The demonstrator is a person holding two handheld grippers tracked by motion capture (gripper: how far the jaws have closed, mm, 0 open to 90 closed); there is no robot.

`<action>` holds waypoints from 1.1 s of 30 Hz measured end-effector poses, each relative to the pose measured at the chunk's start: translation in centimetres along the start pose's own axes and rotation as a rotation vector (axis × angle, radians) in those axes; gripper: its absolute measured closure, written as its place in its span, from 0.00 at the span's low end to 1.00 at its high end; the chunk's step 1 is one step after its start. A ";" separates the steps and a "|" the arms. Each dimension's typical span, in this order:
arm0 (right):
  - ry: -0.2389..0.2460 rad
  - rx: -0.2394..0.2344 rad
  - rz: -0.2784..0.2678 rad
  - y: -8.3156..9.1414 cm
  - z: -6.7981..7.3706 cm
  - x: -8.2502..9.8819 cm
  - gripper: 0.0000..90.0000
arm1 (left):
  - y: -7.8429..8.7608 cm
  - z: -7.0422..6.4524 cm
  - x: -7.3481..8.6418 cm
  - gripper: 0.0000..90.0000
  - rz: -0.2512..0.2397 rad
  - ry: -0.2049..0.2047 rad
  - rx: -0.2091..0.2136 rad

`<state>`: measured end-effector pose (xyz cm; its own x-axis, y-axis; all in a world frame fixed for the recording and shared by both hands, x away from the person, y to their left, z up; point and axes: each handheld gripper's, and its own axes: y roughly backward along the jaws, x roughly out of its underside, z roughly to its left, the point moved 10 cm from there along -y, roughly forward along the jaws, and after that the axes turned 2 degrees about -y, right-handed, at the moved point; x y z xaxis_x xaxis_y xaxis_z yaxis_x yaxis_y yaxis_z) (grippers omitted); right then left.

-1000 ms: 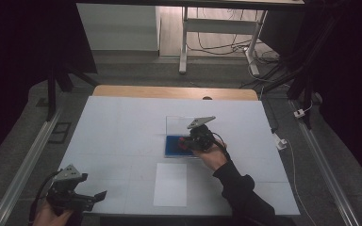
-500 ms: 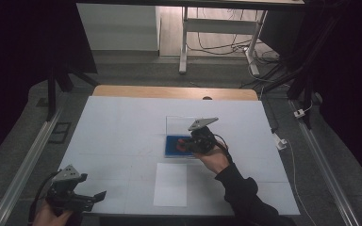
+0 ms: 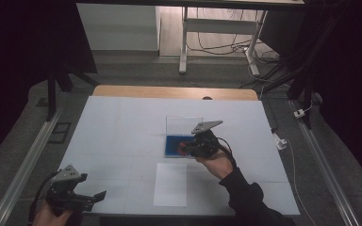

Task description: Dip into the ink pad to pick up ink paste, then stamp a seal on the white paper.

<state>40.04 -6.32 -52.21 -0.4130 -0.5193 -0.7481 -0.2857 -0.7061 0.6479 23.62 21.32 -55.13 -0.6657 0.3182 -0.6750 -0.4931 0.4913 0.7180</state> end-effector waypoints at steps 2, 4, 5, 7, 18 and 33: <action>-0.006 -0.006 -0.006 0.6 0.4 0.2 0.89 | 0.0 0.0 0.0 0.03 0.000 0.001 0.002; -0.006 -0.011 -0.013 0.8 0.6 0.2 0.89 | 0.0 0.0 0.0 0.03 -0.002 0.001 0.002; -0.012 -0.011 -0.014 1.0 0.7 0.3 0.89 | 0.0 0.0 0.0 0.03 -0.002 0.001 0.003; -0.020 -0.018 -0.024 1.5 1.0 0.6 0.89 | 0.0 0.0 0.0 0.03 -0.002 0.001 0.004; -0.008 -0.047 -0.026 2.1 2.9 1.5 0.89 | 0.0 0.0 0.0 0.03 -0.005 0.001 0.007; 0.018 -0.065 -0.014 2.3 4.6 2.4 0.89 | 0.0 0.0 -0.1 0.03 -0.006 0.002 0.010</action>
<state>34.41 -6.95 -51.85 -0.3935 -0.5174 -0.7599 -0.2347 -0.7427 0.6271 23.66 21.29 -55.05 -0.6641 0.3136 -0.6787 -0.4916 0.5009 0.7124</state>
